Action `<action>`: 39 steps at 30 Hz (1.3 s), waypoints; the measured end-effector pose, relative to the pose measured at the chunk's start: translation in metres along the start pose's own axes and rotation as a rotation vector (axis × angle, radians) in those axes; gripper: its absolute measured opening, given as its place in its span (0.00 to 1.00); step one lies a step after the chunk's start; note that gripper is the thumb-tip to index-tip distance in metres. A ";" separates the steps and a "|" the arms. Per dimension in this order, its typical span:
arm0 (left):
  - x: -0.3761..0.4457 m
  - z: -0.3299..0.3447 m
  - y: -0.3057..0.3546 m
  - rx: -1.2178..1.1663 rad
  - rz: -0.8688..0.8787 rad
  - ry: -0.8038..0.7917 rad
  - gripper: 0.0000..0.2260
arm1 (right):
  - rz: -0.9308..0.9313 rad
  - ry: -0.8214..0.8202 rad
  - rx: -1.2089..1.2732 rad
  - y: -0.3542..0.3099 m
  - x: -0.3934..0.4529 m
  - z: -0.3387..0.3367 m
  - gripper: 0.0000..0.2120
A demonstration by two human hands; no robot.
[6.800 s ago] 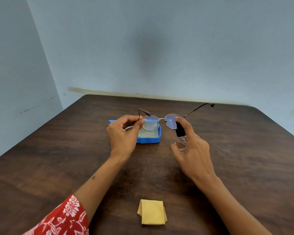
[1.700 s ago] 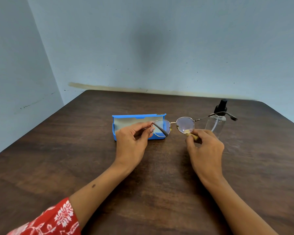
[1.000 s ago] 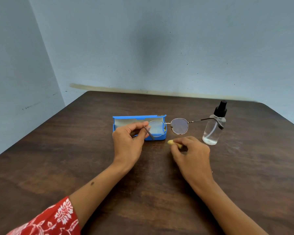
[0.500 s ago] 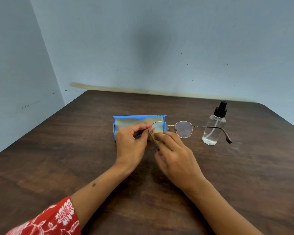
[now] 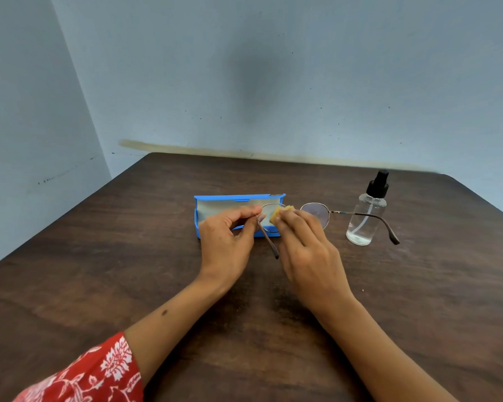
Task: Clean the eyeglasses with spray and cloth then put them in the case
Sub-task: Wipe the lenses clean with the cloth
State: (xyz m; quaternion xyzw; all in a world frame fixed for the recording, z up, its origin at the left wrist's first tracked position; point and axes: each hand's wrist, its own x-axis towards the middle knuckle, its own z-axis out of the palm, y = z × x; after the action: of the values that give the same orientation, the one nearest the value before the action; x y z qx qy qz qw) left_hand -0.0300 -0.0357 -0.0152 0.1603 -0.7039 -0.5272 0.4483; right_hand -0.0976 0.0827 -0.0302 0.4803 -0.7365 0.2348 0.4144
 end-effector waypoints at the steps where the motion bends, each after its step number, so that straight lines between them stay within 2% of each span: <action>1: 0.000 0.000 0.000 0.004 0.005 0.000 0.11 | 0.000 0.000 -0.002 0.000 0.000 0.000 0.12; 6: 0.000 -0.001 -0.002 0.024 0.018 0.004 0.09 | -0.083 -0.064 0.098 -0.010 -0.001 -0.003 0.17; 10: -0.001 0.000 0.000 -0.005 0.004 -0.006 0.10 | 0.004 -0.047 -0.023 -0.002 0.000 -0.001 0.13; 12: -0.002 0.000 0.001 -0.009 -0.005 -0.010 0.10 | 0.031 -0.047 -0.049 -0.001 0.000 0.000 0.14; 17: -0.001 -0.001 -0.002 0.028 0.028 0.004 0.10 | -0.047 -0.070 0.024 -0.007 0.000 0.001 0.15; 23: -0.002 0.001 0.001 0.001 0.003 -0.014 0.10 | 0.062 -0.058 -0.053 -0.003 0.002 0.000 0.16; 28: -0.002 -0.001 0.000 0.038 0.034 -0.012 0.09 | -0.033 -0.092 0.043 -0.008 0.002 -0.002 0.17; 31: -0.003 0.000 0.002 0.020 0.022 -0.020 0.10 | 0.039 -0.075 -0.016 -0.004 0.003 0.000 0.15; 34: -0.003 0.001 0.003 0.024 0.022 -0.021 0.09 | 0.086 -0.079 -0.050 -0.002 0.003 0.001 0.17; 39: -0.002 -0.001 0.000 0.080 0.074 -0.023 0.10 | -0.028 -0.100 0.037 -0.009 0.005 -0.002 0.18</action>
State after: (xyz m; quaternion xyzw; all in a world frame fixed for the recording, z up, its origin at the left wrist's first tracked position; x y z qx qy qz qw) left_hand -0.0276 -0.0349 -0.0162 0.1457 -0.7348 -0.4836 0.4526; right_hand -0.0897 0.0779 -0.0254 0.5093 -0.7450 0.2181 0.3715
